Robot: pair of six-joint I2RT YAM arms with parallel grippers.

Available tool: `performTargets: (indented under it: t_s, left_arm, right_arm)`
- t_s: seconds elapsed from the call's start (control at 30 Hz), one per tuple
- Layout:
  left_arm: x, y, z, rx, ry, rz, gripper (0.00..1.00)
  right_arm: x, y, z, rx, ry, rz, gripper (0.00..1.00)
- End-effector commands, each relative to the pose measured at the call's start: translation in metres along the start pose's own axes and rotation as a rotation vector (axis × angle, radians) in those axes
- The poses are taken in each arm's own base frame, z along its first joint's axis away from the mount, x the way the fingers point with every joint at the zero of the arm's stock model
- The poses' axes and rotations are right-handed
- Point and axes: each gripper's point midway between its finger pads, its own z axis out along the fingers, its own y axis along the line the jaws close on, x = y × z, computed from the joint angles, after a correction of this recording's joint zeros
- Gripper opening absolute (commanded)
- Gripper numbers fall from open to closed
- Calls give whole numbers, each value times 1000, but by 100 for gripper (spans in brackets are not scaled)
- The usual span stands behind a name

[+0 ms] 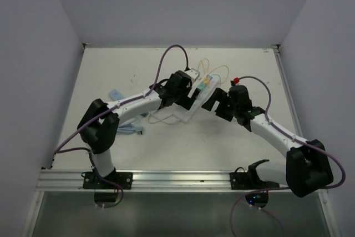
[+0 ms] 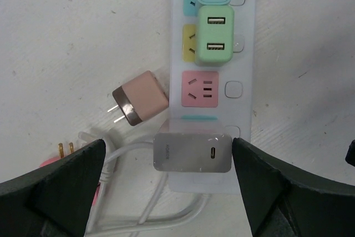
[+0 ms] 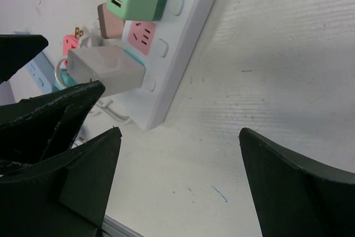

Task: Pull the plug off the socket

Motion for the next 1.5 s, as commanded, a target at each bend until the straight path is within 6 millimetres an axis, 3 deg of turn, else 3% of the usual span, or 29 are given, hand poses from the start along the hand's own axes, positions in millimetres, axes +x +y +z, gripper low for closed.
performTargets:
  t_s: [0.0, 0.4, 0.57, 0.83, 1.2, 1.3, 1.47]
  left_arm:
    - [-17, -10, 4, 76, -19, 52, 100]
    - [22, -17, 22, 112, 142, 61, 93]
    - [19, -15, 24, 117, 130, 23, 87]
    - [-1, -19, 27, 147, 85, 5, 88]
    - [17, -19, 30, 163, 144, -1, 79]
    - [19, -23, 30, 186, 151, -4, 74]
    - [12, -30, 26, 222, 138, -22, 43]
  right_arm:
    - [-11, 4, -2, -40, -63, 75, 92]
    - [-6, 5, 4, -91, -52, 94, 92]
    - [-3, 7, 7, -112, -41, 96, 91]
    - [1, 5, 9, -119, -29, 97, 91]
    - [5, 5, 11, -127, -19, 101, 91]
    - [6, 6, 14, -140, -14, 111, 91]
    - [12, 9, 25, -188, 6, 156, 91]
